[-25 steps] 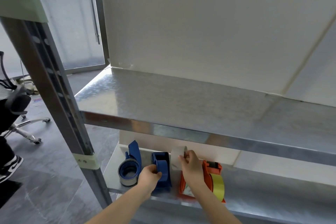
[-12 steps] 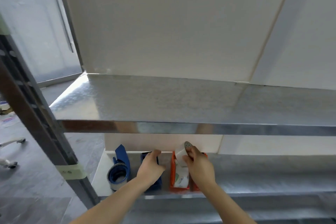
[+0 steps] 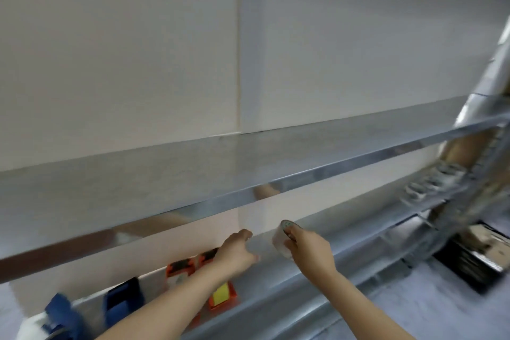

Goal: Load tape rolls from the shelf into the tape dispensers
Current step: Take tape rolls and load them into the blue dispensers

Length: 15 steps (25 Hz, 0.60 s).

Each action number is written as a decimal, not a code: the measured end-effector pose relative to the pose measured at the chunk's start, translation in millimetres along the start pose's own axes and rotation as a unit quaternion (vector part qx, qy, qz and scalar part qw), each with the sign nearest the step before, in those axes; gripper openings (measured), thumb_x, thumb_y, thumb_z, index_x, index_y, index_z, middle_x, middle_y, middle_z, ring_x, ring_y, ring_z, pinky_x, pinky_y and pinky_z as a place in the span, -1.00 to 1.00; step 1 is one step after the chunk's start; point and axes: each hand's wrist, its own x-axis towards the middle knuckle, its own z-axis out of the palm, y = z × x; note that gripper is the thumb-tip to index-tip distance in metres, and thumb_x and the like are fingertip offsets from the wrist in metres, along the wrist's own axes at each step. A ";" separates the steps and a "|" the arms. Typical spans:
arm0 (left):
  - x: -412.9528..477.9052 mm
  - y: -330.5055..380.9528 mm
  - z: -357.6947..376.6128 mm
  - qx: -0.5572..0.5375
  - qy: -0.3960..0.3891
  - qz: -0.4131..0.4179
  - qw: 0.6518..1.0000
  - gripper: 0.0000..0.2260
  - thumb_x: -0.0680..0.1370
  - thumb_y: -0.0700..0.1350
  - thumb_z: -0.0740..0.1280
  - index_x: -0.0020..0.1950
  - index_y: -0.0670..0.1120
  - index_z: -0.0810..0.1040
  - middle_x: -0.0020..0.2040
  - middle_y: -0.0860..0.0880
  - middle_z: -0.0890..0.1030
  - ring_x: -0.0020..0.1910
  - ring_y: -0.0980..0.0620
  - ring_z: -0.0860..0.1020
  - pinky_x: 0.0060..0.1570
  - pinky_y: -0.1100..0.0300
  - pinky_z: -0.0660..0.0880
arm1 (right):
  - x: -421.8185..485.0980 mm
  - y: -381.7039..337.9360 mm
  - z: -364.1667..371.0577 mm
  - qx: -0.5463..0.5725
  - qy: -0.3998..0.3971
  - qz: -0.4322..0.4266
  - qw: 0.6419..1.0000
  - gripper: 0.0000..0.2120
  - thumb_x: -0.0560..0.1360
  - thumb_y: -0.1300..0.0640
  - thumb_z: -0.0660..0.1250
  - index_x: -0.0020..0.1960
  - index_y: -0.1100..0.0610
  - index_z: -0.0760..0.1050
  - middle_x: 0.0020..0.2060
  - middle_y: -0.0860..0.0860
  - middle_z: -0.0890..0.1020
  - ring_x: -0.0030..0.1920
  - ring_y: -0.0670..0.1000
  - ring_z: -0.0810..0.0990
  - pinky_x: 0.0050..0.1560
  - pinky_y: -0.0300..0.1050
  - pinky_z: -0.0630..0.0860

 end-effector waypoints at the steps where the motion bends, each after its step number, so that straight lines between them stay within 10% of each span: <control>1: 9.8 17.4 12.5 0.005 -0.012 0.013 1.000 -0.43 0.42 -0.02 0.44 0.39 -0.06 0.39 0.36 -0.05 0.48 0.29 -0.03 0.49 0.17 0.19 0.44 | -0.8 23.1 -8.2 -0.007 0.005 0.014 1.000 -0.74 0.55 0.05 0.19 0.22 -0.01 0.45 0.03 0.02 0.66 0.02 0.14 0.60 -0.11 -0.03 0.48; 15: 126.9 322.2 251.5 0.082 -0.176 0.157 0.968 -0.43 0.43 -0.08 0.47 0.40 -0.12 0.40 0.36 -0.10 0.49 0.30 -0.03 0.51 0.23 0.20 0.43 | -48.0 384.0 -144.9 -0.055 0.080 0.203 0.974 -0.74 0.54 0.13 0.19 0.20 0.03 0.49 0.05 0.07 0.64 0.04 0.17 0.56 -0.22 -0.09 0.27</control>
